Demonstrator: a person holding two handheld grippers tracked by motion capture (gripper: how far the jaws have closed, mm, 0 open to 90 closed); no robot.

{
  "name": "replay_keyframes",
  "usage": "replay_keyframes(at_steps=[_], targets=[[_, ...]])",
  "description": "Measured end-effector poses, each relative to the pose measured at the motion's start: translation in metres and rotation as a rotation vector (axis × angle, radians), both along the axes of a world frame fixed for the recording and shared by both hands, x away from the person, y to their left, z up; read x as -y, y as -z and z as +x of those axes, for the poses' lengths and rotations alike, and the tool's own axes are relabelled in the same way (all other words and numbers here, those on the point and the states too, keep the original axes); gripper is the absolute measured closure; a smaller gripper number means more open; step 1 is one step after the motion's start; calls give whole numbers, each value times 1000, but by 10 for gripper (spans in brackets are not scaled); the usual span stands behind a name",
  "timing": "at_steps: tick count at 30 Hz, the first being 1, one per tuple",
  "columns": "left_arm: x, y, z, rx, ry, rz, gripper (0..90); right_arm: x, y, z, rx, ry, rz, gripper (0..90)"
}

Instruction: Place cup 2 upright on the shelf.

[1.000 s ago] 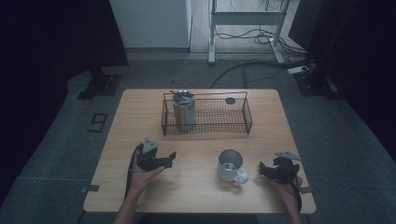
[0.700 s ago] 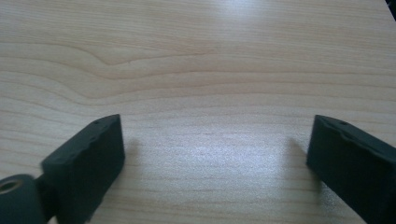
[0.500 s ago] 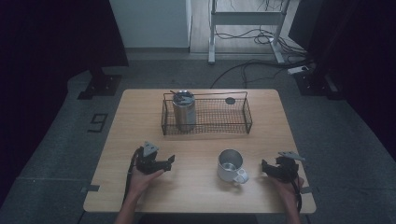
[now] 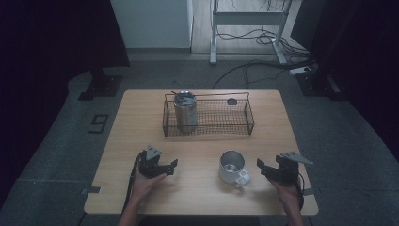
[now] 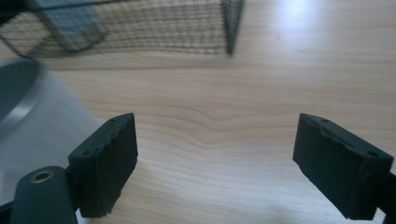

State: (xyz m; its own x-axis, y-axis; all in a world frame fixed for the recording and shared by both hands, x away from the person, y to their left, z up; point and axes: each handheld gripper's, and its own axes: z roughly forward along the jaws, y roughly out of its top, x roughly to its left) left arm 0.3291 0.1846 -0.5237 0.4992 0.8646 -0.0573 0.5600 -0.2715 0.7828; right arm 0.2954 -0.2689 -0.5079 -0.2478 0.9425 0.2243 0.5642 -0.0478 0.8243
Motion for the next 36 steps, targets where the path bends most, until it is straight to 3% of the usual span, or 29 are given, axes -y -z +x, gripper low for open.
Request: replay_keyframes(at_steps=[17,22,36], targets=[[5,5,2,-14,5,16,94,-43,-31,-18,90,-155,6,133],[7,7,2,-20,8,28,94,-54,-35,-20,107,-185,33,134],[9,11,2,-33,2,31,105,-80,-35,-20,122,-247,20,128]])
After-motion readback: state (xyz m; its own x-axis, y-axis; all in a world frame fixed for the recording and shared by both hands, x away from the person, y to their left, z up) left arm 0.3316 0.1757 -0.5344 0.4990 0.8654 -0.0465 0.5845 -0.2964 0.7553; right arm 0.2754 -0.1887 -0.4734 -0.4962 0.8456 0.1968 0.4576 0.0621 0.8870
